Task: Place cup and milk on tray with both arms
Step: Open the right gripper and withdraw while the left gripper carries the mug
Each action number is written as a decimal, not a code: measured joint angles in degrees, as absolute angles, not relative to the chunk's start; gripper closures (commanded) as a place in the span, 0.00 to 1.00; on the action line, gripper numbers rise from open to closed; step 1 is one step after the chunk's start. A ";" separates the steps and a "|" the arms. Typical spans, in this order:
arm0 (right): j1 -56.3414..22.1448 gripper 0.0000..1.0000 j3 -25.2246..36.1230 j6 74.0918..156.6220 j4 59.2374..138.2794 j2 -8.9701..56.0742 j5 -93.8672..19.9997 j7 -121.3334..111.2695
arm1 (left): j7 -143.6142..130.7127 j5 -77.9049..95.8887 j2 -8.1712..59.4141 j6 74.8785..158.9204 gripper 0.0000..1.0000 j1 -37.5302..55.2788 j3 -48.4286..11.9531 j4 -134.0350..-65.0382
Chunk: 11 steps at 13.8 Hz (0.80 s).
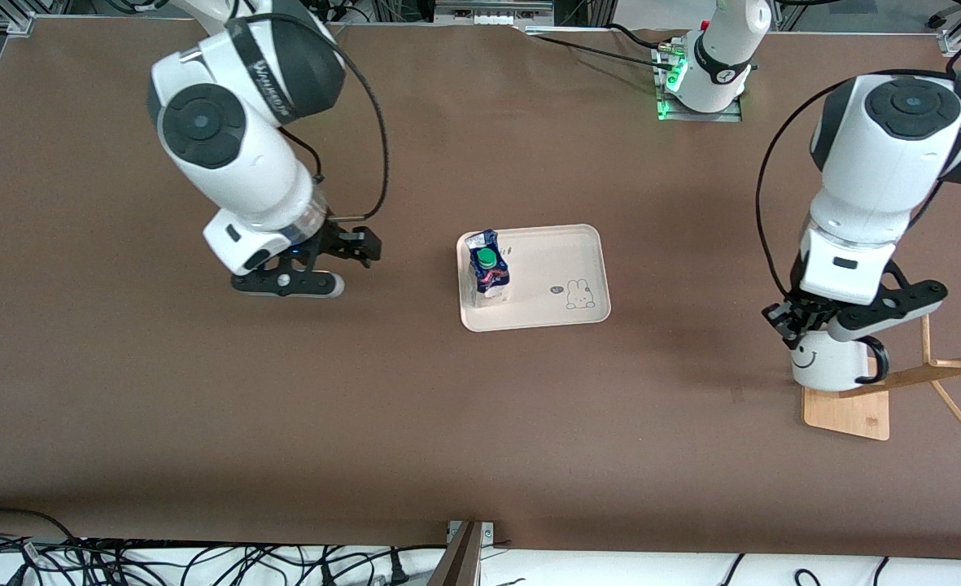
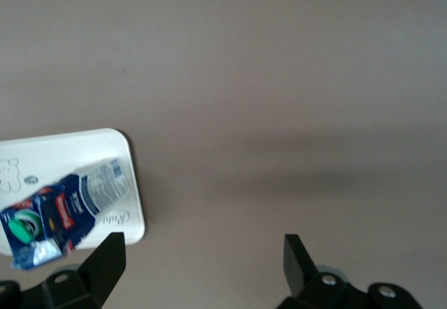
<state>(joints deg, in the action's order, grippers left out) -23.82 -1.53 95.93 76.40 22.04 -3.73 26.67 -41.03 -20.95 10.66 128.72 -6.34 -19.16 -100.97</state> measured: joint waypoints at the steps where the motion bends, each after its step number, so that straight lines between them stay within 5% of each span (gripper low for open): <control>1: -23.82 0.00 1.18 93.86 76.39 21.07 -5.77 23.37 | -40.45 -21.16 10.52 128.11 1.00 -6.34 -19.96 -100.97; 8: -21.40 0.00 12.02 83.67 79.96 12.93 -9.21 7.45 | -29.44 -21.34 9.89 122.20 1.00 -6.35 -24.06 -100.64; 11: -21.08 0.00 13.11 82.13 83.82 8.36 -6.49 6.19 | -28.54 -21.34 9.74 111.83 1.00 -6.34 -26.54 -97.54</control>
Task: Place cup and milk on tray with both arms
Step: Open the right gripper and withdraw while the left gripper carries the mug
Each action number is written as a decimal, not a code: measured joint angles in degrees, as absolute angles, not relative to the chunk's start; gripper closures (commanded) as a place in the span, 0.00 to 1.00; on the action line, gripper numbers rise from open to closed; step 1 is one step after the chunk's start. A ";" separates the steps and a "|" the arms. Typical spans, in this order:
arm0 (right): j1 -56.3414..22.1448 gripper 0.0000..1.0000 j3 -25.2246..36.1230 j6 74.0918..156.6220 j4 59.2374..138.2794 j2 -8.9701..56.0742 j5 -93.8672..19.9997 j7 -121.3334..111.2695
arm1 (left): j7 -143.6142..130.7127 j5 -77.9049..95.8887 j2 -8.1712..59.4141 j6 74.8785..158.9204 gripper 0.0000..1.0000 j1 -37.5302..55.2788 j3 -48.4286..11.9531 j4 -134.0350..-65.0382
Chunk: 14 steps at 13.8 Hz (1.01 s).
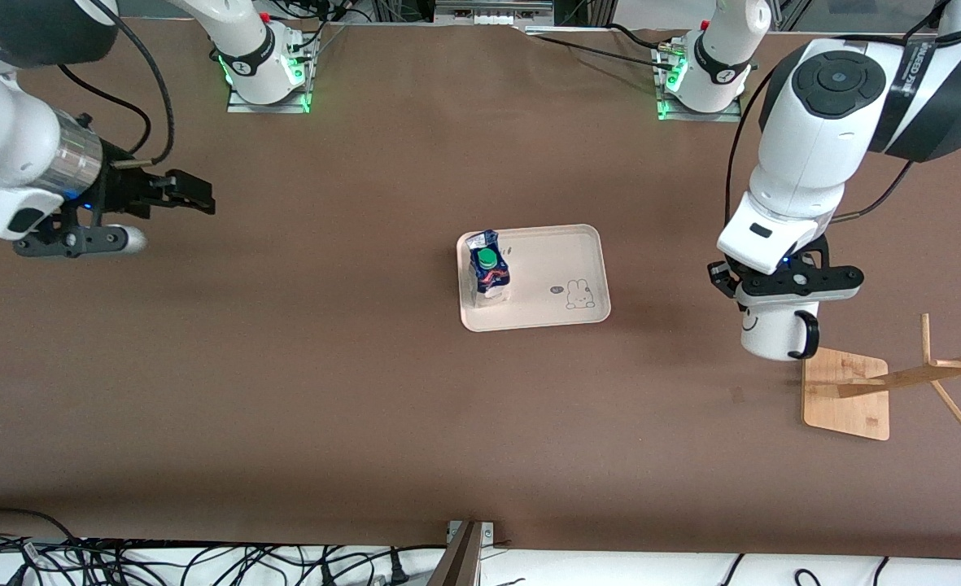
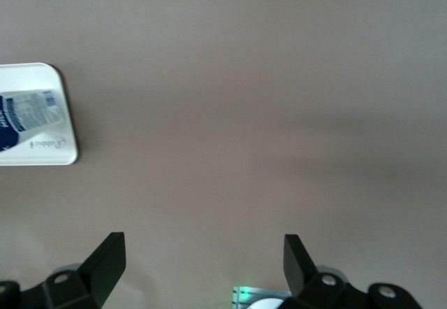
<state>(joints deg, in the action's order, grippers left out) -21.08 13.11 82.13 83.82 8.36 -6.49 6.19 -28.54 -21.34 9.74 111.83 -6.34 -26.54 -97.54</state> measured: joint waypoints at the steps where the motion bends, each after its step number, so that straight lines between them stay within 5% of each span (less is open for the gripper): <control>1: -21.07 0.00 13.19 82.36 86.26 6.19 -4.91 6.07 | -28.44 -21.34 9.74 107.48 1.00 -6.30 -27.47 -95.90; 6: -16.18 0.00 10.79 89.58 100.51 -3.53 -1.61 0.87 | -28.07 -21.33 10.09 97.18 1.00 -4.50 -28.76 -92.88; 14: -11.69 0.00 7.44 92.27 97.80 -2.18 -0.88 -2.55 | -27.94 -21.04 12.41 90.81 1.00 -0.62 -28.85 -90.10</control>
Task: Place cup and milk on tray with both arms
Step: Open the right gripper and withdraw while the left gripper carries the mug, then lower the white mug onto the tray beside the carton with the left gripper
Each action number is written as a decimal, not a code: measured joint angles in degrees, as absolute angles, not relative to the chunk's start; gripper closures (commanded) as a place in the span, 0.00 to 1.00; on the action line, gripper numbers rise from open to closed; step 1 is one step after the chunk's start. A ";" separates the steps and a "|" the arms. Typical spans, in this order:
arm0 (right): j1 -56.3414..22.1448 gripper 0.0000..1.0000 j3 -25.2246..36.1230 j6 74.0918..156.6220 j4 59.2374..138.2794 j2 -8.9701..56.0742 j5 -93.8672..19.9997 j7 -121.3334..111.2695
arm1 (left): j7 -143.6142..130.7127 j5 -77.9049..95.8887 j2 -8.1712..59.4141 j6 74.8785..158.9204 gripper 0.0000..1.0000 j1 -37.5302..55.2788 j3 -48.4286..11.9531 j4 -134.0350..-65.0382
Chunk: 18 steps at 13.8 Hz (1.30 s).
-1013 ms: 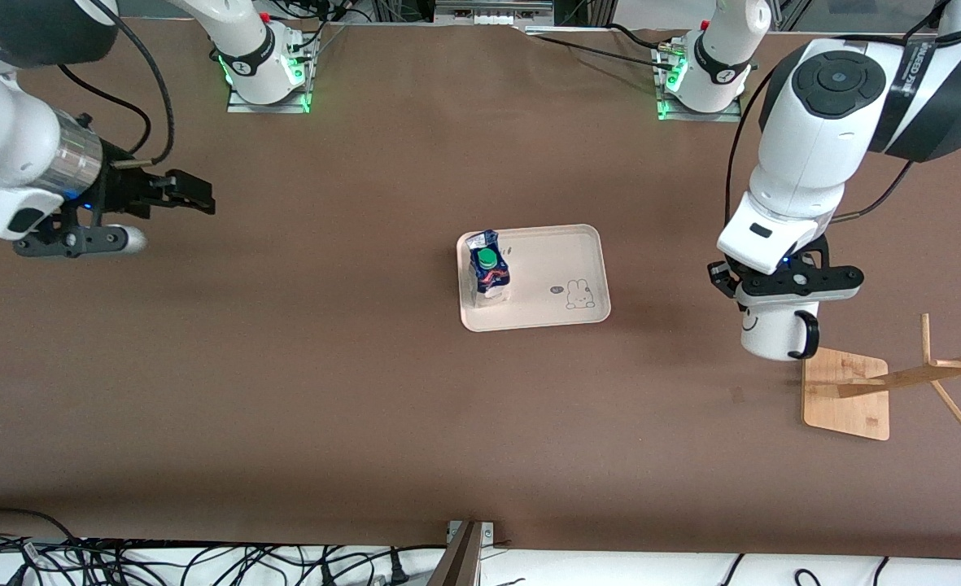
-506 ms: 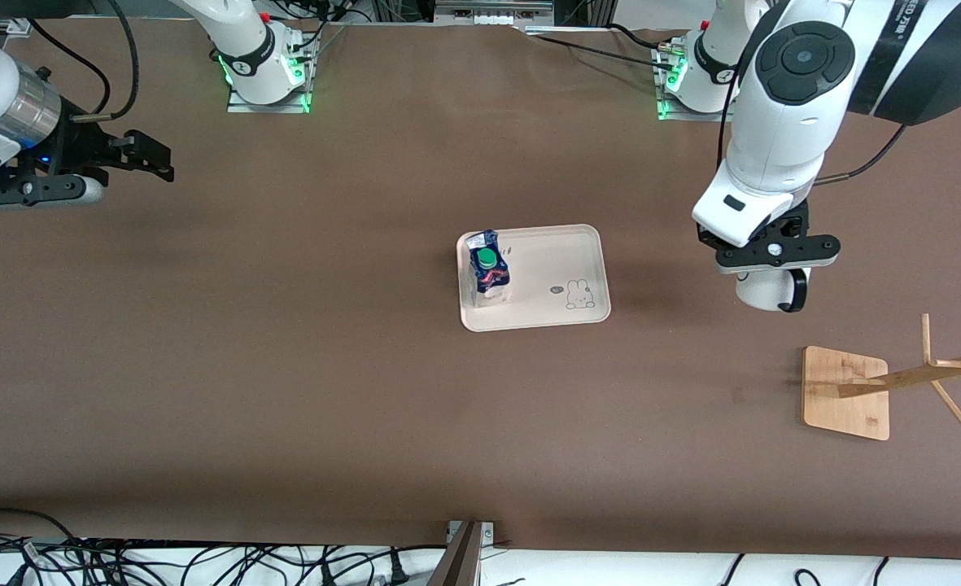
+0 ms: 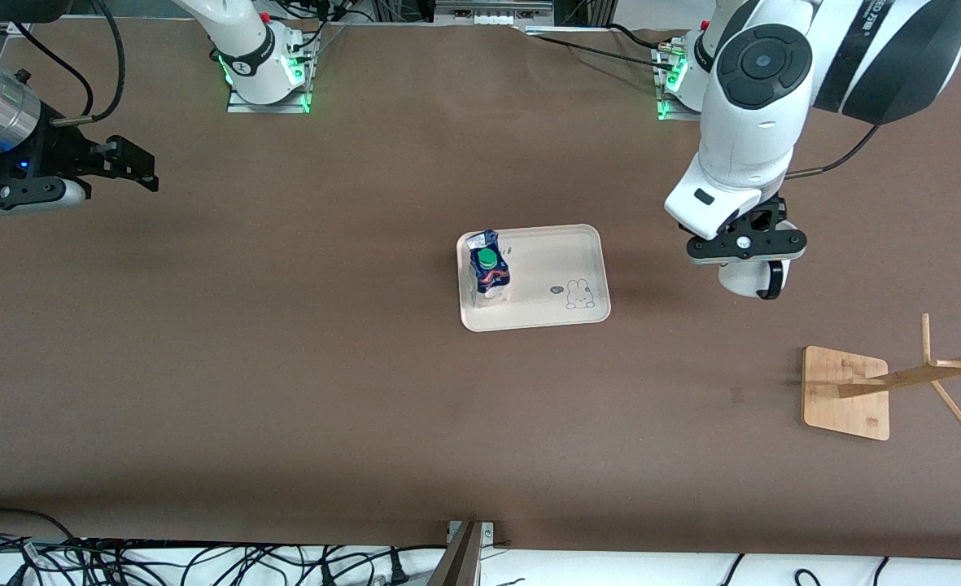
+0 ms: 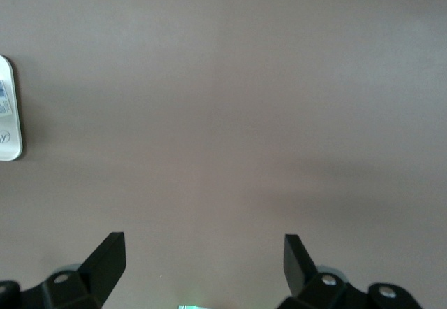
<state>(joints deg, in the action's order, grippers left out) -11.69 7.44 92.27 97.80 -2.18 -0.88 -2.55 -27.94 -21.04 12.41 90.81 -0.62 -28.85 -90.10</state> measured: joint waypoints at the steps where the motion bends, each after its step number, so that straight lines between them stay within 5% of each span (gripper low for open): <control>1: -11.55 0.00 7.44 92.27 97.03 -1.91 -0.46 -2.55 | -27.94 -20.17 13.21 89.83 1.00 -0.13 -28.89 -89.55; 18: -11.21 0.00 7.43 91.87 93.82 -0.73 1.41 -1.86 | -40.24 -3.55 36.94 90.63 1.00 11.33 -28.93 -80.95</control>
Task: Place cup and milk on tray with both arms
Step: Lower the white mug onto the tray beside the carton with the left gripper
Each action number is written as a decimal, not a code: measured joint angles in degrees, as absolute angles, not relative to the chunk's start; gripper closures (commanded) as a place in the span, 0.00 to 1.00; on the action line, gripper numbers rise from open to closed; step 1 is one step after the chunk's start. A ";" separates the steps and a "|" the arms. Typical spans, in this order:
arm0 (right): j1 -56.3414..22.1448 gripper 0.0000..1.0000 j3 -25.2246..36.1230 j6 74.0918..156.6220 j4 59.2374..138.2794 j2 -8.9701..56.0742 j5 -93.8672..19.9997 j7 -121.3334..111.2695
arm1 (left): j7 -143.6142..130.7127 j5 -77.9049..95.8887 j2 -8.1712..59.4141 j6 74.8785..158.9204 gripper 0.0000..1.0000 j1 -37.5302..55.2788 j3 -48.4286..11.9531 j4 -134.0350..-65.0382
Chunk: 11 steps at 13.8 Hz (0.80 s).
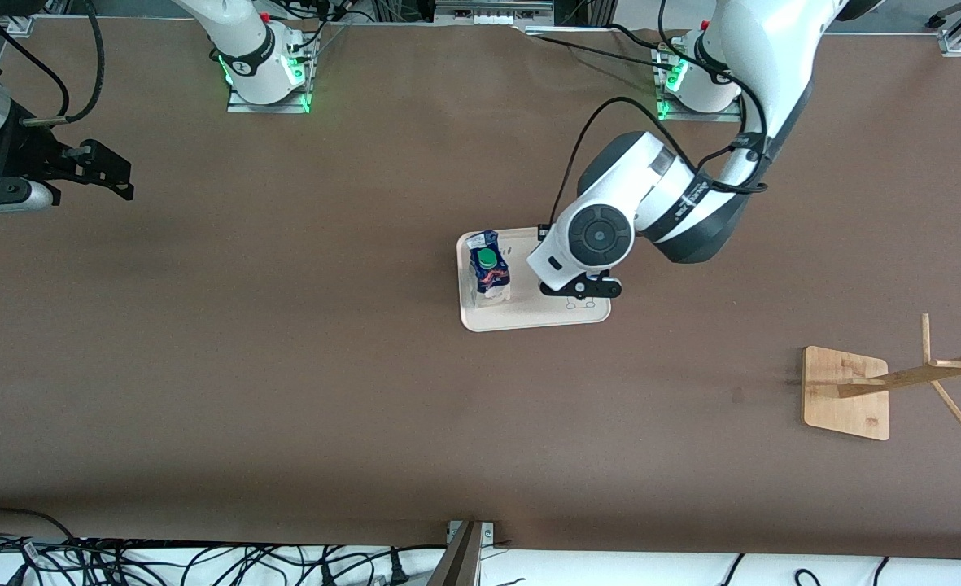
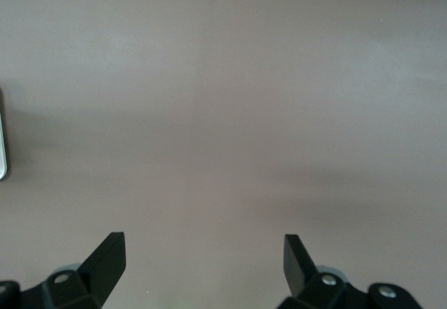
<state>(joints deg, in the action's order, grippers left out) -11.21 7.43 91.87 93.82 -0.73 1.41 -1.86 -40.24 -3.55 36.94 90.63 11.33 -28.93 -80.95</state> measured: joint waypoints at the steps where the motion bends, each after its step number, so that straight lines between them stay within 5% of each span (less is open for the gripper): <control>1: -11.21 0.00 7.43 91.87 93.74 -0.71 1.41 -1.86 | -41.44 -3.55 37.74 91.33 1.00 12.07 -28.90 -80.78; 11: -11.21 0.00 7.42 91.90 93.58 -0.70 1.41 -1.86 | -46.59 -8.93 43.78 98.05 1.00 15.00 -26.71 -80.45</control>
